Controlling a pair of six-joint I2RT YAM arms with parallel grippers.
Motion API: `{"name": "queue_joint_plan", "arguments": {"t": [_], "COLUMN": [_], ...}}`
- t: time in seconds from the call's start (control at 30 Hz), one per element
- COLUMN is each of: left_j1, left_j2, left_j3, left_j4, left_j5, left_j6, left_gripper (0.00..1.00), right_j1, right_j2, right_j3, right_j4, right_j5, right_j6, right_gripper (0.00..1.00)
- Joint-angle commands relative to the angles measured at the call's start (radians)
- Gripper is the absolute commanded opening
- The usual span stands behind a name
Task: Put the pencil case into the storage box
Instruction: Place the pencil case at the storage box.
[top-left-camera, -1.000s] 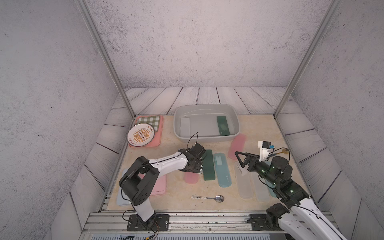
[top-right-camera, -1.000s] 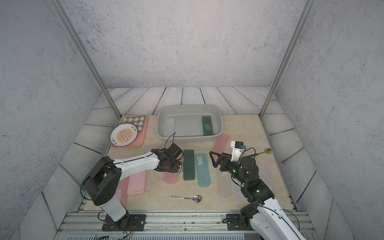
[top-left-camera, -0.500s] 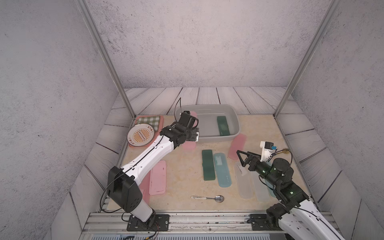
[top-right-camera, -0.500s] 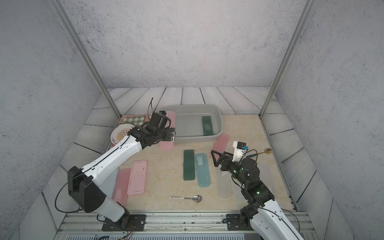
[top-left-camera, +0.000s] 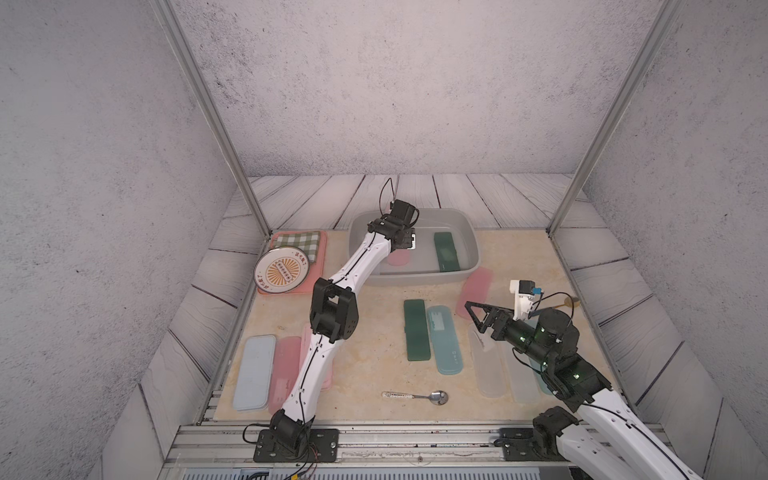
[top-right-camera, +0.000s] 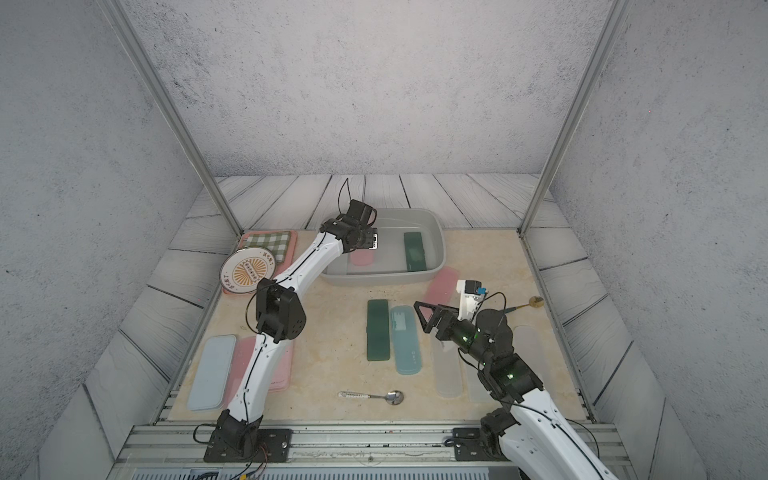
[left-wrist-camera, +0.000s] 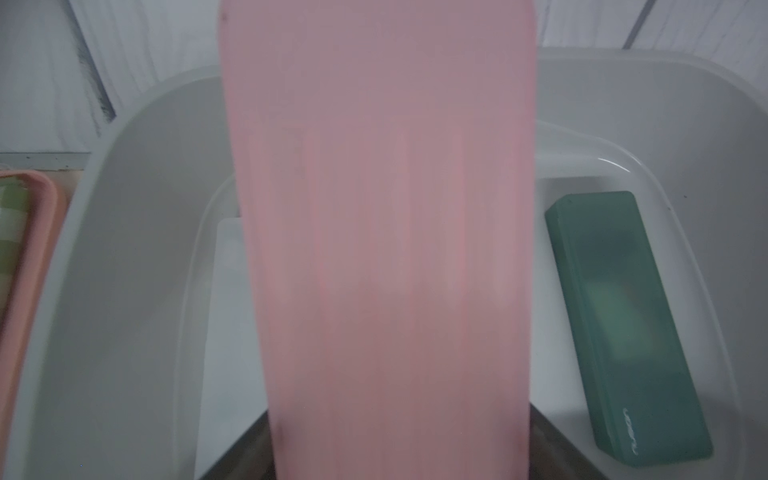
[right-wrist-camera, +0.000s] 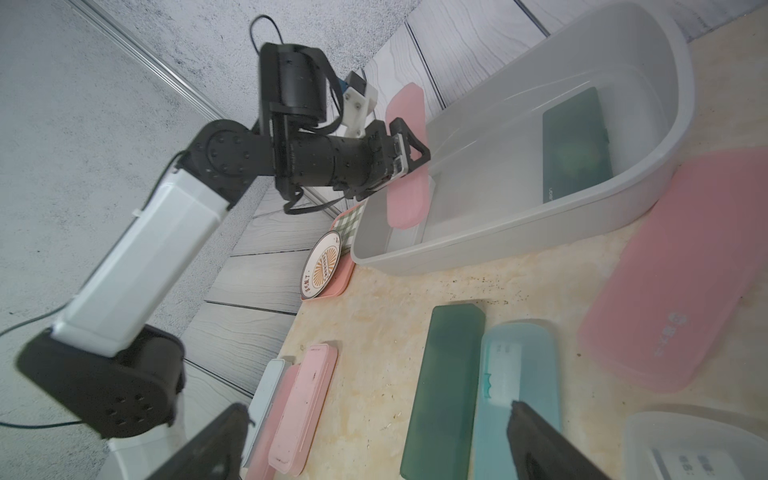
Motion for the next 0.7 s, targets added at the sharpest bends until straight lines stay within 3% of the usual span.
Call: {"name": "queue_joint_plan", "arguments": {"t": [0.0, 0.2, 0.5, 0.57, 0.63, 0.67], "left_j1": [0.011, 0.011, 0.015, 0.016, 0.019, 0.02], "left_j2": [0.076, 0.051, 0.074, 0.08, 0.082, 0.083], "left_j3": [0.127, 0.031, 0.021, 0.021, 0.02, 0.02], "left_j4": [-0.231, -0.218, -0.195, -0.186, -0.177, -0.173], "left_j5": [0.034, 0.055, 0.072, 0.076, 0.077, 0.076], "left_j6": [-0.019, -0.023, -0.004, -0.007, -0.006, -0.005], "left_gripper": [0.73, 0.77, 0.83, 0.86, 1.0, 1.0], "right_j1": [0.003, 0.004, 0.003, 0.004, 0.004, 0.004], "right_j2": [-0.022, -0.014, -0.004, -0.009, -0.015, -0.018], "right_j3": [-0.001, -0.02, -0.034, -0.034, -0.034, -0.035], "right_j4": [0.03, 0.066, 0.107, 0.103, 0.1, 0.095], "right_j5": [-0.007, -0.011, -0.016, -0.014, -0.013, -0.012], "right_j6": [0.012, 0.026, 0.053, 0.053, 0.051, 0.05], "right_gripper": [0.98, 0.98, 0.98, 0.98, 0.98, 0.98]}}
